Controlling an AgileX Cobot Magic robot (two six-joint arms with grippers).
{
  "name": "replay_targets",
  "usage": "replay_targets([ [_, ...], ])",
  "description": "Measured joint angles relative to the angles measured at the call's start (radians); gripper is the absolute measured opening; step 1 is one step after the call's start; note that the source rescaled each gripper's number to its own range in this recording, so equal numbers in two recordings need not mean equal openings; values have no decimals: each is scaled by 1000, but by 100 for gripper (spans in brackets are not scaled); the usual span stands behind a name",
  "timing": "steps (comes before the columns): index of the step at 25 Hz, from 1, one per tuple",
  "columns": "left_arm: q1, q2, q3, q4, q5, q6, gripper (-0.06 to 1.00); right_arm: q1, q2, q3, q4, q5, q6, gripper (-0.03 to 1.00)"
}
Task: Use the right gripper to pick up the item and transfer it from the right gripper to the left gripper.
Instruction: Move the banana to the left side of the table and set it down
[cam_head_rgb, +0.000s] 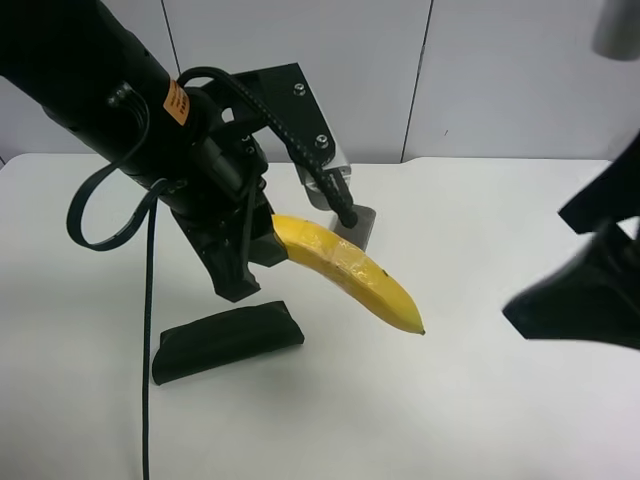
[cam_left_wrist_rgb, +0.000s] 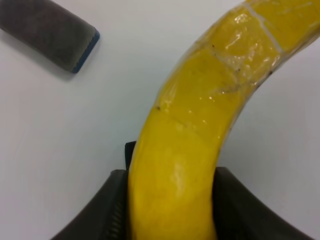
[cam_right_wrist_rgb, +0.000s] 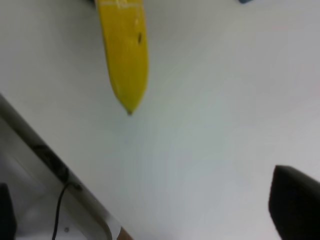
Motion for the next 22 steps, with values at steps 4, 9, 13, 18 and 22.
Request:
replay_targets([
  [4,0,0,0,0,5,0,2,0,-190,151,1,6,31,100],
  [9,0,0,0,0,7,0,2,0,-400,288,1,8,77,100],
  [13,0,0,0,0,8,0,2,1,-571,377,1,-9,107,100],
  [18,0,0,0,0,13,0,2,1,-717,432,1,-61,113,100],
  [22,0,0,0,0,14,0,2,1,-747,454,1,-119,114,100],
])
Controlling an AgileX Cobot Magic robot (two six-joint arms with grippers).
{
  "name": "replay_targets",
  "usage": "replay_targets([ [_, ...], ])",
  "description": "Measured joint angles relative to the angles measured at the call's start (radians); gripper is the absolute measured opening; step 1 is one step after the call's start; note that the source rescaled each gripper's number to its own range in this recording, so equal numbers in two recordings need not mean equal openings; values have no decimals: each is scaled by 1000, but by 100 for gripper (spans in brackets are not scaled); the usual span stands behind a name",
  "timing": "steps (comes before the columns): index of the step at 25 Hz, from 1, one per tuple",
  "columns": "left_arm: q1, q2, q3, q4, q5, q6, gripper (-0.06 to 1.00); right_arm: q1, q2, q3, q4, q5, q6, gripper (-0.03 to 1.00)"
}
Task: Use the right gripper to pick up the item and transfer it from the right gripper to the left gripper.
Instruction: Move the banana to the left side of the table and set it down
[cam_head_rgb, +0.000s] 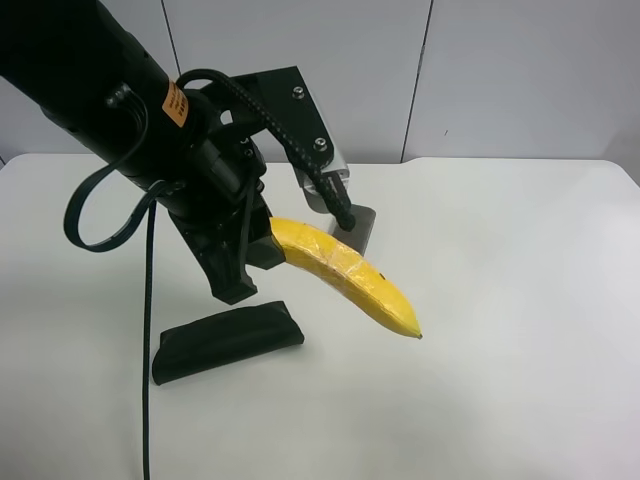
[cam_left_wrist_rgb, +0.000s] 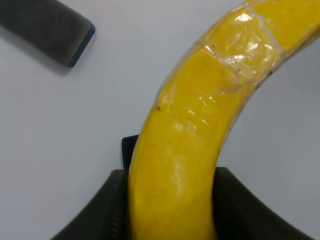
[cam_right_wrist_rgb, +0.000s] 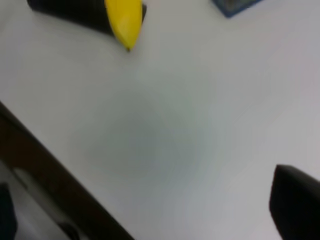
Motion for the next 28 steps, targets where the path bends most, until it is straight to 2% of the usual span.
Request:
replay_targets([
  [17,0,0,0,0,1,0,2,-17,0,14,-6,-16,0,100],
  [20,0,0,0,0,1,0,2,-115,-22,14,0,-18,0,100],
  [28,0,0,0,-1,1,0,2,-493,-177,16,0,-19,0,100],
])
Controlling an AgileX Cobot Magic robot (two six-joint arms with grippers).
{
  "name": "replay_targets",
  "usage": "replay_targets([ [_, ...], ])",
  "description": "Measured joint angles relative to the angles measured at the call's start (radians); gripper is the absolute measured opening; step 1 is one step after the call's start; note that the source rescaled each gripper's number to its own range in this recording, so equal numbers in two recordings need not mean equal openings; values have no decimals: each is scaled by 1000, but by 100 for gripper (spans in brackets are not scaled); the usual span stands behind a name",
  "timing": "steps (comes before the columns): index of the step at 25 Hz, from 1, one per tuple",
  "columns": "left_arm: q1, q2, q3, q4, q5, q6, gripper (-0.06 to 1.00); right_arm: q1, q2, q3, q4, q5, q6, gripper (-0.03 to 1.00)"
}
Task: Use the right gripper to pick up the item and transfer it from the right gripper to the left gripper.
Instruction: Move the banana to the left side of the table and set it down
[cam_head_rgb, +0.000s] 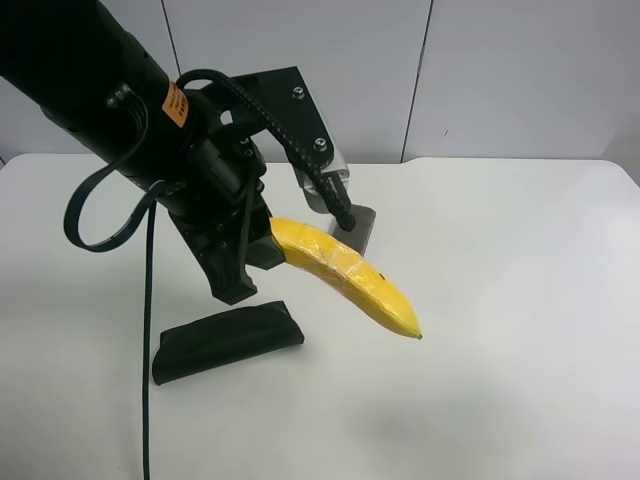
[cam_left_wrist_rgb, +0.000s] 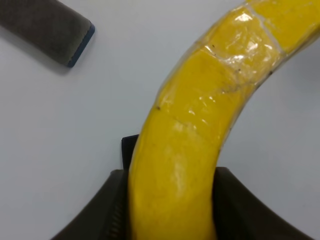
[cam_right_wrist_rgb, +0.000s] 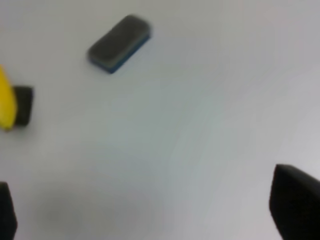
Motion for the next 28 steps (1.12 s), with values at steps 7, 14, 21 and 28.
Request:
replay_targets([
  [7,0,0,0,0,-6,0,2,-97,-22,0,1,0,0,100],
  [14,81,0,0,-5,-57,-93,2,-97,-22,0,1,0,0,100],
  [21,309,3,0,-42,-128,-123,2,-97,-22,0,1,0,0,100],
  [28,514,58,3,-64,-207,-123,2,-97,-22,0,1,0,0,100],
])
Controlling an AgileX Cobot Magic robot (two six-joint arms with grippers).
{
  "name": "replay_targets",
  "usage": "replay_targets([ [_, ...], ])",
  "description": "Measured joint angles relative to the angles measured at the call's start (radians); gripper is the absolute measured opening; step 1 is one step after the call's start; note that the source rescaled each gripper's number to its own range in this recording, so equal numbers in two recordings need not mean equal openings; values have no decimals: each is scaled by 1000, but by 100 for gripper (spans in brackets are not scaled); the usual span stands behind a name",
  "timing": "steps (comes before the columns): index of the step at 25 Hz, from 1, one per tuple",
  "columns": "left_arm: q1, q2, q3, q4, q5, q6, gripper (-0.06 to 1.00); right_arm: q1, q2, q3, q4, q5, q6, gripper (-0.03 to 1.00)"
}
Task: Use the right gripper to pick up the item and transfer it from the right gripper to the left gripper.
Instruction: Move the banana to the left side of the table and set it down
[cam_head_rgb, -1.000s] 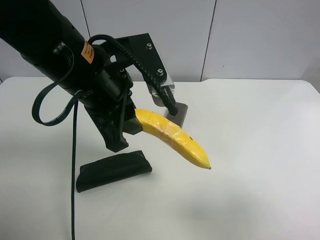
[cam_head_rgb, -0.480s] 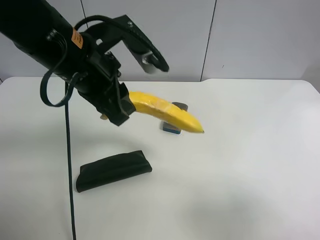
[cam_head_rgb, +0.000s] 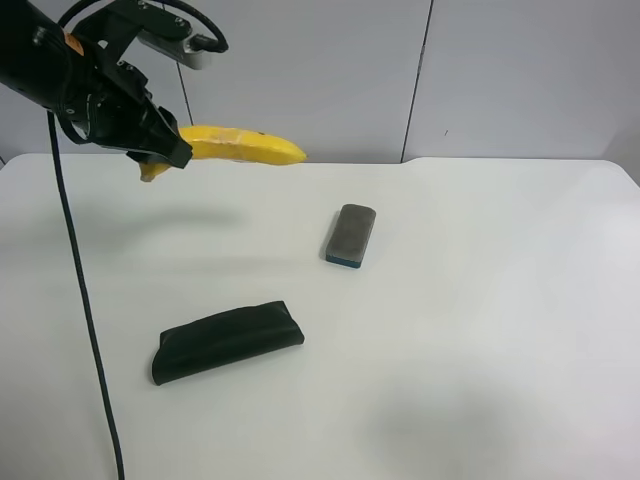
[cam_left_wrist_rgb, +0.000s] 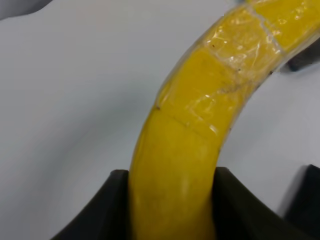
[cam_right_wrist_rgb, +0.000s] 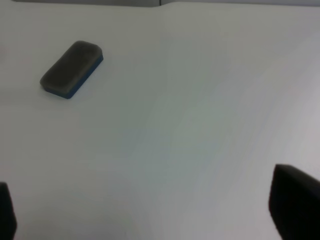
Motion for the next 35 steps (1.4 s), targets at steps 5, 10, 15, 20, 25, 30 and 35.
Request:
replay_targets([
  [5,124,52,55,-60,-61,66,2,0,0,0,0,0,0,100],
  [10,212,99,122,-199,-110,205,2,0,0,0,0,0,0,100],
  [15,271,160,159,-317,-166,306,2,0,0,0,0,0,0,100],
  [20,290,233,163,-341,-186,322,2,0,0,0,0,0,0,100],
  [25,291,305,163,-348,-183,323,2,0,0,0,0,0,0,100],
  [30,291,337,163,-356,-181,323,2,0,0,0,0,0,0,100],
  [35,291,342,163,-356,-180,323,2,0,0,0,0,0,1,100],
])
